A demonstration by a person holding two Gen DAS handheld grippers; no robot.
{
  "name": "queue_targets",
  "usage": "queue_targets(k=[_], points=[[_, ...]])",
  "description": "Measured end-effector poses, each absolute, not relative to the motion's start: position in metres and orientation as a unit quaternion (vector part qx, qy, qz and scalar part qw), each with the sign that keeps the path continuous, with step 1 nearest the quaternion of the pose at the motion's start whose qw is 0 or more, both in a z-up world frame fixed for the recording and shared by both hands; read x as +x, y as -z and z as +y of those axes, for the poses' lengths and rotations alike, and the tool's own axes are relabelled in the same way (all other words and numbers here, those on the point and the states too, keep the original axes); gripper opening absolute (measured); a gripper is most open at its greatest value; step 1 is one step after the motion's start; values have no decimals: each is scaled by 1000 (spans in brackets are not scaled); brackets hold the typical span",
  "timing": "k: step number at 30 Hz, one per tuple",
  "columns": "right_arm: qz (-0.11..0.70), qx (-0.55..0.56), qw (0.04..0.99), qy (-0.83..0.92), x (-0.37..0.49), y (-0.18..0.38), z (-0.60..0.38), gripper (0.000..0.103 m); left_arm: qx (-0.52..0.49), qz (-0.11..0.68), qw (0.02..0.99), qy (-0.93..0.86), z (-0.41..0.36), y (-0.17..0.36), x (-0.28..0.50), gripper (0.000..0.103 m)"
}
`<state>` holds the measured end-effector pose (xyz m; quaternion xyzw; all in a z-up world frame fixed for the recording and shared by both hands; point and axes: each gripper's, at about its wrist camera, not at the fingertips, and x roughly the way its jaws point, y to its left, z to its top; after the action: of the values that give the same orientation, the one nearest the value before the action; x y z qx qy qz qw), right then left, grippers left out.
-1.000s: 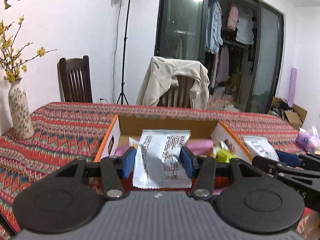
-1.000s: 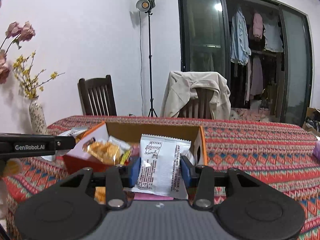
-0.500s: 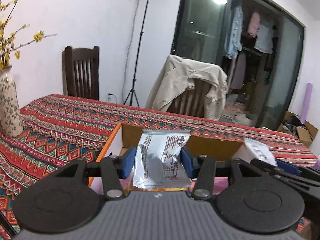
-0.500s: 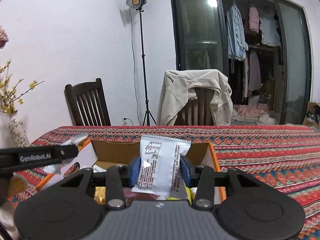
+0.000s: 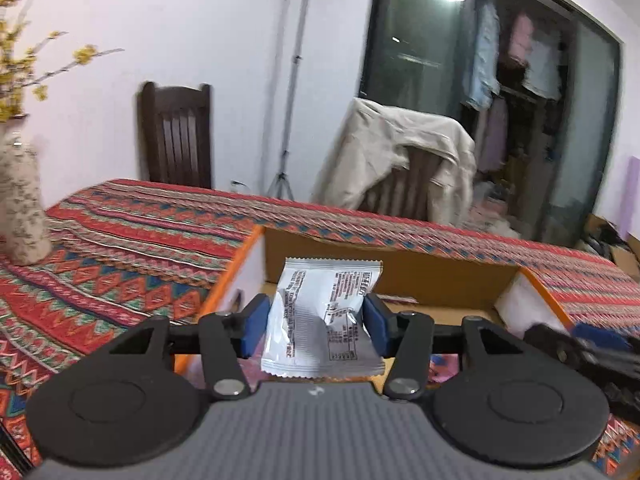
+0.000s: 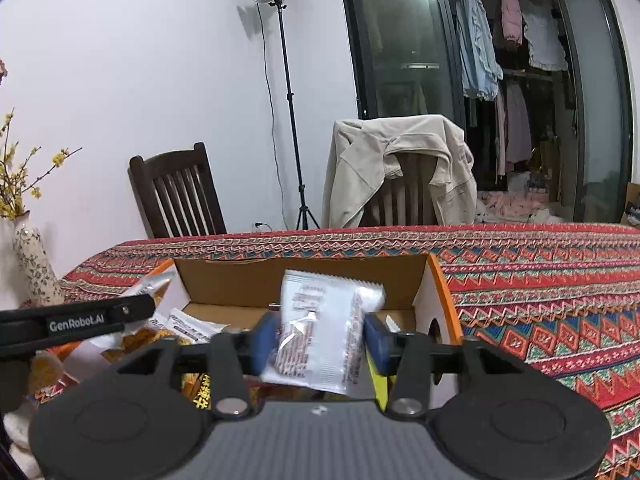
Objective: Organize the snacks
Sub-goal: 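Open both grippers to drop the white printed packets into the box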
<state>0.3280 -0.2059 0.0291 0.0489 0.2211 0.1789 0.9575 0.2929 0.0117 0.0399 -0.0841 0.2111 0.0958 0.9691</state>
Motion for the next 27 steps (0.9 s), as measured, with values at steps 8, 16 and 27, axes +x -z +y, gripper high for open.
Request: queue_targets(k=[8, 16, 27], points=[[222, 53, 958, -176, 320, -27, -208, 103, -86, 189, 973, -103, 13, -44, 283, 102], [211, 60, 962, -161, 311, -33, -218, 103, -100, 174, 975, -96, 10, -61, 261, 103], [212, 58, 960, -173, 275, -53, -220, 103, -92, 173, 979, -63, 7, -85, 216, 103]])
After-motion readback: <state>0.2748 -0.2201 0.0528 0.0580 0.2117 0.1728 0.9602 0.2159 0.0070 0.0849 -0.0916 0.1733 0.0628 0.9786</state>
